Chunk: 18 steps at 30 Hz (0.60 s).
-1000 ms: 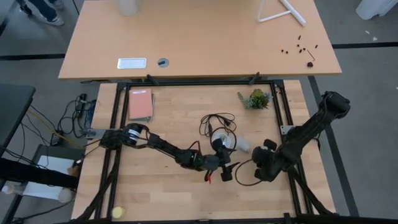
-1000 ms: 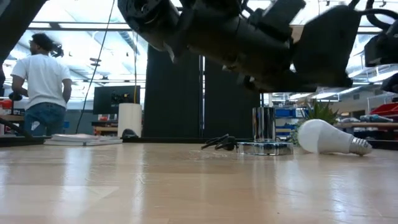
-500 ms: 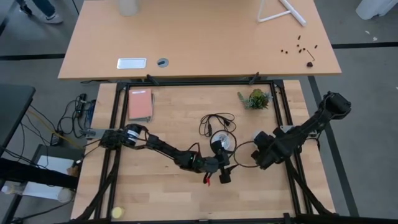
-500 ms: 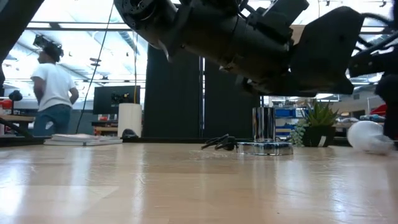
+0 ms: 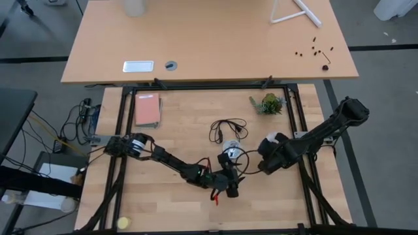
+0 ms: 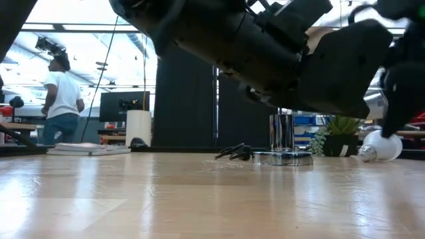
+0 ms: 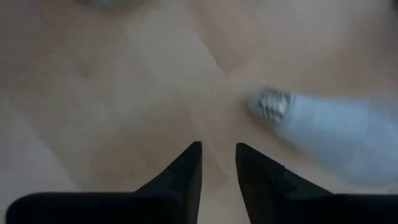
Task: Screw lightbulb
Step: Insert the white lightbulb into the silver lamp
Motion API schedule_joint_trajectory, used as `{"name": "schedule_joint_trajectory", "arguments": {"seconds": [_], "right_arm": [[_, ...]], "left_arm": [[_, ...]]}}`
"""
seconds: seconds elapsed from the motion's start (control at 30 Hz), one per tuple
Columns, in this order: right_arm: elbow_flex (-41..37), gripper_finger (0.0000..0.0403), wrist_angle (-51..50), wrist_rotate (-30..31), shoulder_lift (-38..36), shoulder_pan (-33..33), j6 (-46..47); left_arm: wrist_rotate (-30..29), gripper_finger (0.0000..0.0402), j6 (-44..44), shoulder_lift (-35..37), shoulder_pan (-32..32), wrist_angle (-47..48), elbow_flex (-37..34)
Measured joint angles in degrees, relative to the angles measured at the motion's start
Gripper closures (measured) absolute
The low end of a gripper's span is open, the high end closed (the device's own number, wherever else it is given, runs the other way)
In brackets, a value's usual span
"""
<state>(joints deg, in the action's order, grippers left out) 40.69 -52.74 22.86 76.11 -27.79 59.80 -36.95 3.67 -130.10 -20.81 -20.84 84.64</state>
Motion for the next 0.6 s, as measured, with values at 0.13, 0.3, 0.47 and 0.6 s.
{"name": "schedule_joint_trajectory", "arguments": {"seconds": [0.13, 0.3, 0.47, 0.6], "right_arm": [[4.22, 0.0290, -4.44, 0.05, 0.08, 1.23, -12.57], [9.17, 0.0257, -18.04, -0.65, 0.09, 5.25, -16.55], [10.33, 0.0234, -28.73, 3.62, 0.09, 12.92, -7.41], [10.33, 0.0239, -28.92, 6.05, 0.09, 19.12, -6.00]], "left_arm": [[0.11, 0.0124, 2.93, 0.00, -0.39, 0.08, 0.00], [0.07, 0.0124, 4.44, 0.00, -0.66, 0.06, 0.00], [0.12, 0.0124, 4.49, 0.00, -1.28, -0.01, 0.00], [0.09, 0.0124, 4.52, 0.00, -1.38, -0.24, 0.00]]}}
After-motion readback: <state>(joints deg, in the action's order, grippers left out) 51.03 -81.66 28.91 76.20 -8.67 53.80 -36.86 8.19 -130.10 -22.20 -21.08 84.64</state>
